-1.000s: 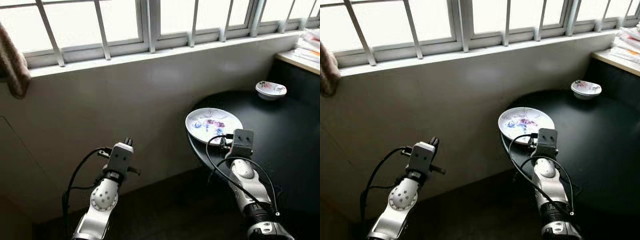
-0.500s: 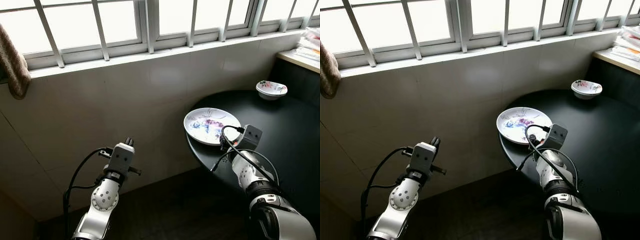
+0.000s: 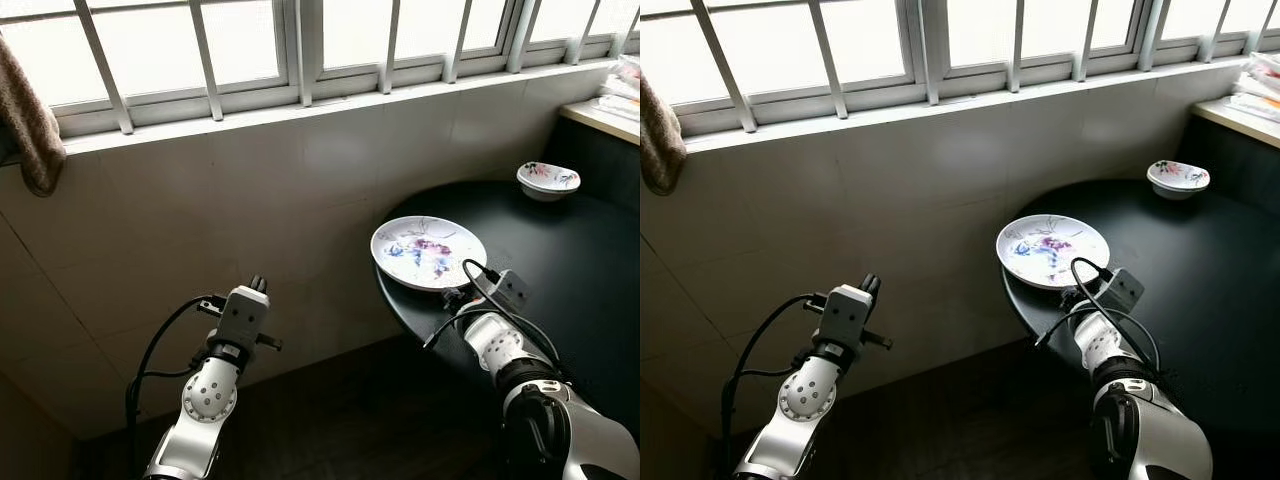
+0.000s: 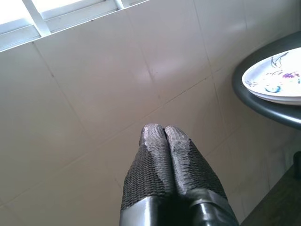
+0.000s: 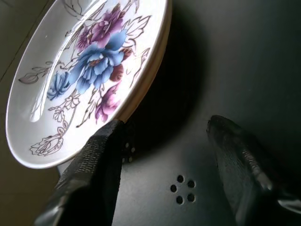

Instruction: Kitchen organization

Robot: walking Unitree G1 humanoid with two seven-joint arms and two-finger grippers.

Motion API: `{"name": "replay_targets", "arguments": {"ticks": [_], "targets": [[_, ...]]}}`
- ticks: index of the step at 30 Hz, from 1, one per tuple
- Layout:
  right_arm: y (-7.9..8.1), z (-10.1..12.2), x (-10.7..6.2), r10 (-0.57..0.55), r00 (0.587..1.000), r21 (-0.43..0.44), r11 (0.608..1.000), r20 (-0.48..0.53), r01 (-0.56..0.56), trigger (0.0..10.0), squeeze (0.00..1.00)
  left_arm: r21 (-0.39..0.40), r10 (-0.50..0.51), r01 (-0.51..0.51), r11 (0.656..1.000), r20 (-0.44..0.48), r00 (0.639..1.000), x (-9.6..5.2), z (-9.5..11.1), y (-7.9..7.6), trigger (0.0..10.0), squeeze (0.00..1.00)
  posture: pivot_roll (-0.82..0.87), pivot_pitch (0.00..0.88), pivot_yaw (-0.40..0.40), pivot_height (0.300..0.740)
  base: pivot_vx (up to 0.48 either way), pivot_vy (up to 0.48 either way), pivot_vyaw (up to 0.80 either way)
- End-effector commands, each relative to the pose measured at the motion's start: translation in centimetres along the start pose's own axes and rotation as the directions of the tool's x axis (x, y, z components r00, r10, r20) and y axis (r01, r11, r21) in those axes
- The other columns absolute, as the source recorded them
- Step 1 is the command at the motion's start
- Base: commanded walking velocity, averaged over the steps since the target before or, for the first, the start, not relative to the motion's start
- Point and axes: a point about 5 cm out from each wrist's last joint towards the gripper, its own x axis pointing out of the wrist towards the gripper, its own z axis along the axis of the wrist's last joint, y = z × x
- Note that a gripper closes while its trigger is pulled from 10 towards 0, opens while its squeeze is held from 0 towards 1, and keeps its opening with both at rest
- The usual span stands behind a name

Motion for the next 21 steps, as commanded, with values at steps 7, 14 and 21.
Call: {"name": "replay_targets", "arguments": {"ticks": [7, 14, 21], "targets": [[-0.2, -0.1, 0.0, -0.036, 0.999, 0.046, 0.998, -0.020, 0.037, 10.0, 0.00, 0.016, -0.002, 0.002, 1.000, -0.009, 1.000, -0.2, -0.3, -0.1, 10.0, 0.00, -0.07, 0.000, 0.040, 0.740, 0.000, 0.000, 0.00], [4.4, 1.2, -0.5, 0.225, 0.958, -0.395, 0.908, 0.178, -0.140, 10.0, 0.00, -0.007, 0.013, -0.013, 1.000, 0.011, 1.000, -0.4, -0.1, 0.1, 10.0, 0.00, -0.07, 0.000, 0.038, 0.740, 0.000, 0.000, 0.00], [8.4, 0.8, -2.6, 0.516, 0.809, -0.691, 0.695, 0.283, -0.202, 10.0, 0.00, -0.011, 0.006, -0.006, 1.000, 0.011, 1.000, -0.5, -0.1, 0.0, 10.0, 0.00, -0.07, 0.000, 0.040, 0.740, 0.000, 0.000, 0.00]]}}
